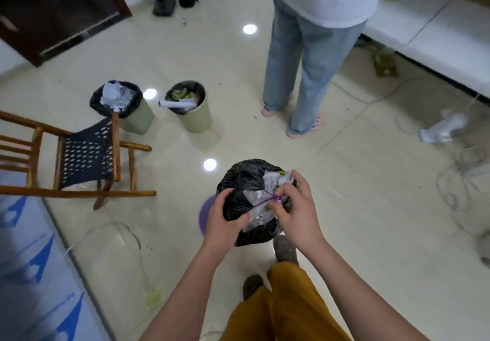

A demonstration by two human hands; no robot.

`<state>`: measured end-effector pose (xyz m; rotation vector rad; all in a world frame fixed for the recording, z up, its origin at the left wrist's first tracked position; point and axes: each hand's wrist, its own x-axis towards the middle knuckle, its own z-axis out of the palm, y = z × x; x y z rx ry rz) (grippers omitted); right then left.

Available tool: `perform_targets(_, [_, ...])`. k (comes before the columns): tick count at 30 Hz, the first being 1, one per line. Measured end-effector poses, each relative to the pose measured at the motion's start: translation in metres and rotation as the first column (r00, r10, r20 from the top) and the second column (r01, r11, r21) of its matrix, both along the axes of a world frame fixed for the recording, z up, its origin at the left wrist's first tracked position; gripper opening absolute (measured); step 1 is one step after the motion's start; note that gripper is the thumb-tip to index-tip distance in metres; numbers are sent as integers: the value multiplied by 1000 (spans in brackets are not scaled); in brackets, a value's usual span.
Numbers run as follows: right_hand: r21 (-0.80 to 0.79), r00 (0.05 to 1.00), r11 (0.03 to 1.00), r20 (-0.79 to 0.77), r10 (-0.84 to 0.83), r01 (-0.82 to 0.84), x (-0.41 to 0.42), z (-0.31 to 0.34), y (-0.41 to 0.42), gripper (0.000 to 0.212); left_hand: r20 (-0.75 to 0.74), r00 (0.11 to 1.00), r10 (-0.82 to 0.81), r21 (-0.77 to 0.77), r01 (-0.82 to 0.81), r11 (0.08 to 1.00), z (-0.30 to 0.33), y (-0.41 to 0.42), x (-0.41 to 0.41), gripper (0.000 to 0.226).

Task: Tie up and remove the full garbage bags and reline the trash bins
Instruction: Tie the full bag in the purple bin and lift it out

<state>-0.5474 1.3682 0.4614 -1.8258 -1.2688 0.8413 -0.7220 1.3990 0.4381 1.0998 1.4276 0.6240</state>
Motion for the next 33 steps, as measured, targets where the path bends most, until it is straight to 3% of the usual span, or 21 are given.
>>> perform_targets(7, [86,957,953,-31,-288,289,72,64,-75,35,37,940,-340,54,338,940,69,-15,86,65])
perform_targets(16, [137,728,717,-53,-683,683,207,125,-218,40,8,686,-728,115,722,682,137,-95,277,65])
perform_targets(33, [91,301,303,42,-953,948,511,186,-551,33,151,257,-955,23,964,263,183,-398,667,62])
